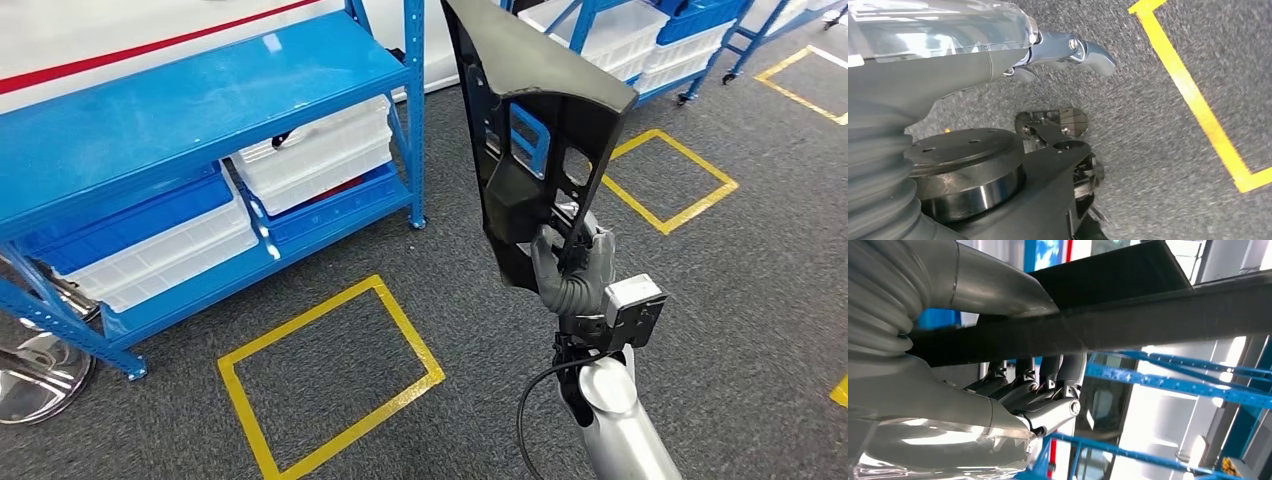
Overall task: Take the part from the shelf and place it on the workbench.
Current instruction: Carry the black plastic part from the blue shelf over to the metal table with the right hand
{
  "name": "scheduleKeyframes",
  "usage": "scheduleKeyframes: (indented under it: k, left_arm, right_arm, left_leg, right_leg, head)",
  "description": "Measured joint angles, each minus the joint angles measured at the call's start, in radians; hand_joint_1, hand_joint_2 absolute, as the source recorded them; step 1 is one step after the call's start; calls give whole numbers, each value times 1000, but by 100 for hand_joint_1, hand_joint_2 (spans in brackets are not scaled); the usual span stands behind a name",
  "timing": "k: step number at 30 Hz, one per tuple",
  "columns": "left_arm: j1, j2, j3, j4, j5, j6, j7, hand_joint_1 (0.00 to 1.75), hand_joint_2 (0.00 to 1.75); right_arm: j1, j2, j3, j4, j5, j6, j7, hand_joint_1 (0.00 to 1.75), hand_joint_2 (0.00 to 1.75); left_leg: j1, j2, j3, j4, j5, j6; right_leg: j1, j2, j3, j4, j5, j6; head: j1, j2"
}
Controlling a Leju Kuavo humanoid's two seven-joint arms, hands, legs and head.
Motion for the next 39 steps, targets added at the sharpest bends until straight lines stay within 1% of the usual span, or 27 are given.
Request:
scheduleKeyframes:
  k: [1, 2, 3, 4, 6, 8, 9, 11, 13, 15, 16, 17, 18, 19, 20, 22, 24, 26, 27, 28, 30, 32, 33, 34, 35, 37, 39]
  left_arm:
    - [1, 0, 0, 0, 0, -4, 2, 0, 175]
    - [1, 0, 1, 0, 1, -8, 4, 0, 175]
    - [1, 0, 2, 0, 2, -12, 5, 0, 175]
    - [1, 0, 2, 0, 2, -15, 7, 0, 175]
    - [1, 1, 2, 0, 1, -21, 10, 0, 175]
    - [1, 2, 2, 0, 0, -26, 12, 0, 175]
    - [0, 2, 2, 0, -1, -27, 13, 0, 175]
    - [-1, 3, 2, 0, -1, -28, 13, 0, 175]
    - [-1, 3, 3, 0, 0, -29, 15, 0, 175]
    - [1, 4, 5, 0, 4, -33, 21, 0, 175]
    - [2, 4, 6, 0, 7, -34, 24, 0, 175]
    - [3, 5, 8, 0, 9, -35, 27, 0, 175]
    - [4, 6, 9, 0, 10, -36, 29, 0, 175]
    - [4, 7, 10, 0, 11, -36, 30, 0, 175]
    - [3, 8, 10, 0, 12, -37, 31, 0, 175]
    - [3, 10, 11, 0, 14, -36, 32, 0, 175]
    - [2, 12, 15, 0, 18, -32, 36, 0, 175]
    - [-1, 13, 18, 0, 21, -27, 39, 0, 175]
    - [-2, 13, 19, 0, 22, -25, 41, 0, 175]
    - [-3, 13, 20, 0, 22, -25, 43, 0, 175]
    - [-3, 12, 23, 0, 22, -27, 46, 0, 175]
    - [-2, 12, 27, 0, 22, -29, 49, 0, 175]
    - [-1, 12, 29, 0, 21, -30, 50, 0, 175]
    - [-1, 11, 30, 0, 20, -31, 51, 0, 175]
    - [-2, 11, 31, 0, 18, -32, 51, 0, 175]
    - [-3, 10, 31, 0, 13, -37, 50, 0, 175]
    - [-4, 9, 32, 0, 9, -43, 49, 0, 175]
  right_arm:
    - [-1, 0, 1, 4, -2, 1, 0, 175, 175]
    - [-2, -1, 1, 8, -4, 1, 0, 175, 175]
    - [-2, -1, 2, 12, -6, 2, 0, 175, 175]
    - [-4, -1, 2, 15, -6, 2, 0, 175, 175]
    - [-13, -1, 2, 21, -8, 4, -1, 175, 175]
    - [-22, -1, 4, 26, -9, 5, -4, 175, 175]
    - [-25, -1, 5, 29, -10, 6, -5, 175, 175]
    - [-28, -2, 6, 33, -12, 6, -8, 175, 175]
    - [-35, -2, 8, 37, -16, 7, -11, 175, 175]
    - [-46, -1, 14, 43, -21, 8, -12, 175, 175]
    - [-52, -1, 17, 47, -23, 8, -12, 175, 175]
    - [-57, 0, 20, 52, -23, 8, -12, 175, 175]
    - [-62, 0, 22, 57, -23, 8, -12, 175, 175]
    - [-68, 1, 24, 62, -23, 8, -12, 175, 175]
    - [-74, 3, 25, 66, -23, 8, -12, 175, 175]
    - [-87, 6, 29, 72, -22, 8, -12, 175, 175]
    - [-100, 11, 34, 77, -15, 2, -9, 175, 175]
    - [-111, 14, 39, 82, 4, -13, 0, 175, 175]
    - [-116, 14, 40, 84, 14, -21, 6, 175, 175]
    - [-123, 14, 41, 87, 22, -28, 12, 175, 175]
    - [-138, 14, 44, 94, 29, -35, 19, 175, 175]
    - [-145, 15, 47, 102, 30, -40, 23, 175, 175]
    - [-146, 15, 47, 106, 37, -49, 23, 175, 175]
    - [-147, 15, 48, 109, 57, -69, 22, 175, 175]
    - [-149, 15, 48, 112, 101, -105, 22, 175, 175]
    - [-159, 13, 48, 115, 265, -206, 36, 175, 175]
    - [-176, 12, 47, 120, 492, -306, 76, 175, 175]
  left_leg:
    - [-1, 15, -1, 1, -1, 0]
    - [-1, 30, -2, 2, -1, 0]
    - [-1, 44, -3, 4, -3, -1]
    - [-1, 57, -3, 7, -6, -3]
    - [-3, 80, -3, 17, -15, -12]
    - [-10, 99, -2, 27, -26, -24]
    - [-13, 108, -1, 29, -28, -29]
    - [-11, 118, 2, 31, -34, -39]
    - [-5, 75, -13, 73, -69, -49]
    - [-1, 19, -66, 193, -136, -55]
    - [0, 10, -99, 262, -164, -56]
    - [0, 6, -124, 310, -175, -56]
    - [0, 5, -134, 326, -168, -56]
    - [0, 3, -124, 299, -140, -53]
    - [0, -5, -100, 241, -101, -50]
    - [3, -54, -45, 108, -38, -39]
    - [3, -89, -22, 48, -25, -34]
    - [3, -73, -17, 35, -23, -28]
    - [4, -60, -14, 28, -18, -22]
    - [6, -46, -11, 21, -13, -16]
    - [4, -17, -9, 12, -8, -7]
    - [1, 12, -9, 13, -10, -4]
    - [1, 28, -9, 14, -11, -3]
    - [0, 42, -9, 15, -12, -4]
    - [0, 56, -8, 16, -15, -6]
    - [-3, 79, -6, 23, -23, -14]
    - [-10, 100, -5, 28, -30, -24]
  right_leg:
    - [-2, -8, -27, 61, -25, 3]
    - [-4, -13, -42, 99, -34, 6]
    - [-6, -16, -39, 99, -25, 9]
    - [-8, -24, -15, 61, -1, 10]
    - [-5, -67, 62, -71, 50, 7]
    - [1, -98, 101, -146, 64, -6]
    - [5, -98, 100, -150, 60, -14]
    - [3, -73, 96, -152, 63, -25]
    - [-2, -49, 94, -155, 68, -37]
    - [-3, -24, 91, -156, 71, -45]
    - [-2, -11, 89, -156, 72, -48]
    - [-1, 4, 88, -156, 72, -49]
    - [0, 19, 88, -156, 73, -49]
    - [0, 34, 89, -155, 73, -49]
    - [0, 50, 90, -155, 74, -48]
    - [-1, 77, 89, -153, 76, -43]
    - [-5, 100, 80, -152, 82, -31]
    - [-9, 120, 71, -156, 90, -14]
    - [-7, 109, 67, -153, 89, -8]
    - [-4, 84, 58, -137, 77, -4]
    - [0, 16, 14, -43, 22, -1]
    - [-2, -10, -42, 80, -29, 3]
    - [-4, -14, -53, 107, -32, 5]
    - [-4, -19, -43, 95, -17, 6]
    - [-4, -28, -14, 45, 12, 6]
    - [3, -69, 58, -89, 59, -2]
    - [13, -92, 88, -153, 68, -15]
  head:
    - [0, 0]
    - [0, 0]
    - [0, 0]
    - [0, 0]
    - [0, 0]
    - [-1, 0]
    - [-1, 0]
    - [-1, 0]
    - [-1, 0]
    - [-1, 0]
    - [-1, 0]
    - [-1, 0]
    - [-1, 0]
    - [-1, 0]
    - [-1, 0]
    - [-1, 0]
    - [-1, 0]
    - [-1, 0]
    - [0, 0]
    - [0, 0]
    - [1, 0]
    - [1, 0]
    - [1, 0]
    - [1, 0]
    - [1, 0]
    - [1, 0]
    - [0, 0]
